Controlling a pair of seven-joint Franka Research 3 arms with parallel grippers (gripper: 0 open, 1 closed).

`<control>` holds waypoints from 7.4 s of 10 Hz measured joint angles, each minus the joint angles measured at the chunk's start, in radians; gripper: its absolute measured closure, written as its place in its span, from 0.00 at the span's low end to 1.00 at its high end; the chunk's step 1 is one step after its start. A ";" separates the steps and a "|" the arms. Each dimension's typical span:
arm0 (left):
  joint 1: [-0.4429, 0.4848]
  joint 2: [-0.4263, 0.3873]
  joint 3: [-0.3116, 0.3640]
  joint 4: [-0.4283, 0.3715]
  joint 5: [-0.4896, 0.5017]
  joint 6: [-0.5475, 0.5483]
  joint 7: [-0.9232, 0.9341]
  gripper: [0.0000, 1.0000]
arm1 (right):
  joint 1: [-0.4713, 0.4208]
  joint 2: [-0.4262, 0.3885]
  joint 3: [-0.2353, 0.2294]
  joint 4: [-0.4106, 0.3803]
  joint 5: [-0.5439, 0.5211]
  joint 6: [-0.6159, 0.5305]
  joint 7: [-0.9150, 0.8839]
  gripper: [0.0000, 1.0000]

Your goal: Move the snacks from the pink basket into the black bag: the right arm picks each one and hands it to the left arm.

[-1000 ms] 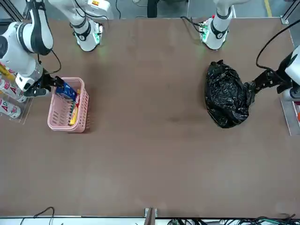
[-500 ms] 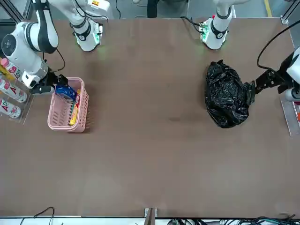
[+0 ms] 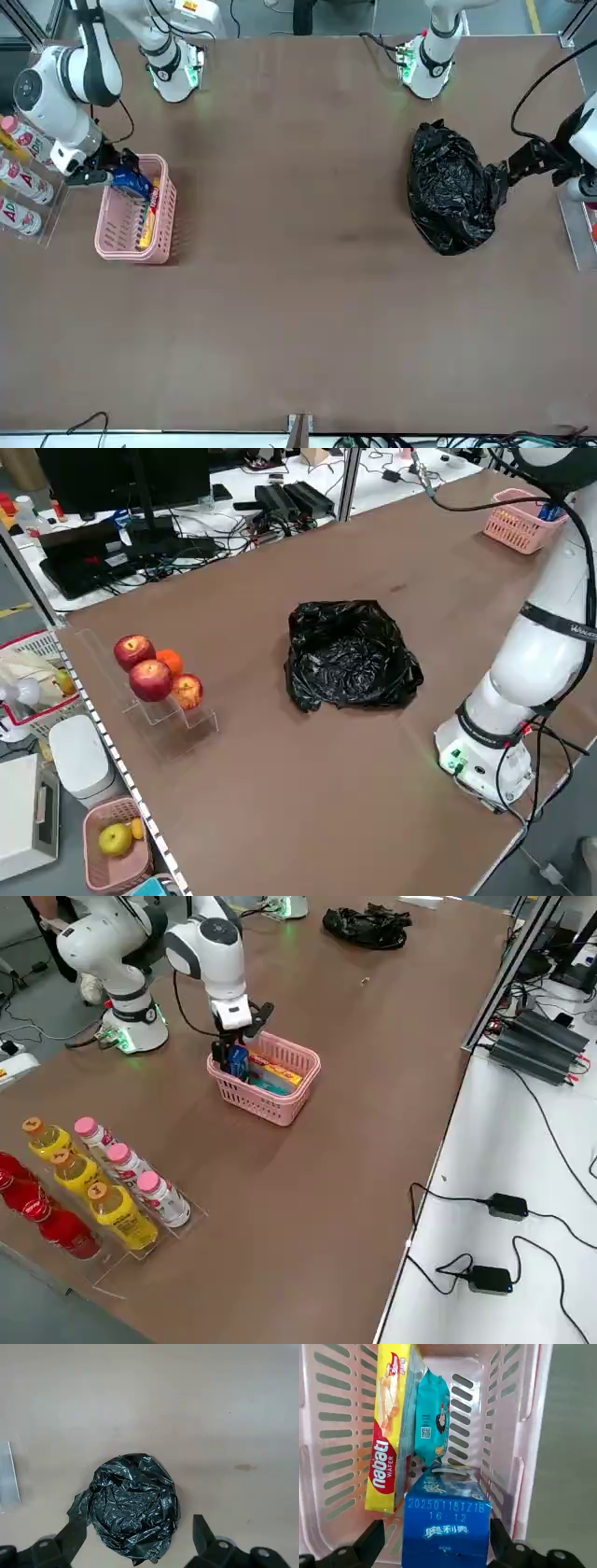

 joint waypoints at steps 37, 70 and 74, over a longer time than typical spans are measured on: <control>0.014 0.003 0.008 -0.006 0.000 0.025 0.000 0.00 | 0.027 0.018 0.000 0.616 0.479 -0.707 -0.135 0.56; -0.253 0.161 -0.011 -0.021 -0.322 0.260 -1.450 0.00 | 1.065 0.593 0.007 1.084 1.771 0.582 0.162 0.56; -0.313 0.175 -0.014 -0.033 -0.321 0.246 -1.451 0.00 | 1.066 0.597 0.007 1.088 1.771 0.591 0.162 0.56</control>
